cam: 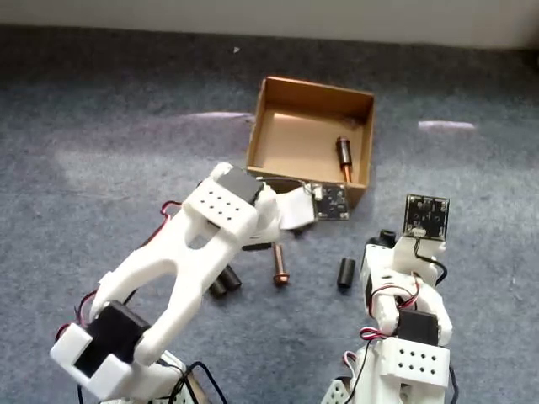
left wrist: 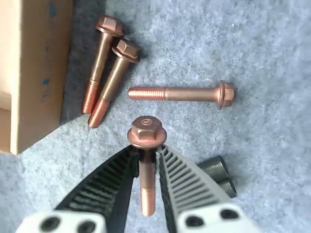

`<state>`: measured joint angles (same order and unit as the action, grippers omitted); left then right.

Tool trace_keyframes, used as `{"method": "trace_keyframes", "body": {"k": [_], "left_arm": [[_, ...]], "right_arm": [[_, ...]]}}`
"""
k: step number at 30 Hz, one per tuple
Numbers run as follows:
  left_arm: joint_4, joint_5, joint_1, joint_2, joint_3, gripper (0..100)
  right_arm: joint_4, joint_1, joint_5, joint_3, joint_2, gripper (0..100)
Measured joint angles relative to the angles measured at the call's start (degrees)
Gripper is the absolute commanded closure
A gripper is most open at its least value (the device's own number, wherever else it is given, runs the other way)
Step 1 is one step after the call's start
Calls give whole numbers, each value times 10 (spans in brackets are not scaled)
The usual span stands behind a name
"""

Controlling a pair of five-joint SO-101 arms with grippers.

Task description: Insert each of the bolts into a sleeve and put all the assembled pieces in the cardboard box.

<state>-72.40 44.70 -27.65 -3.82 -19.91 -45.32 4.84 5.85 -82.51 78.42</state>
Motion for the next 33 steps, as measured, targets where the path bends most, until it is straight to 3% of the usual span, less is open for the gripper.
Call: {"method": "trace_keyframes", "body": {"k": [14, 23, 33], "left_arm": [[18, -178, -1, -241, -119, 994], [143, -255, 13, -418, -265, 994], [242, -362, 63, -541, -382, 994]], "right_arm": [[0, -27, 0, 0, 0, 990], [0, -68, -70, 0, 0, 989], [0, -153, -78, 0, 0, 992]]}}
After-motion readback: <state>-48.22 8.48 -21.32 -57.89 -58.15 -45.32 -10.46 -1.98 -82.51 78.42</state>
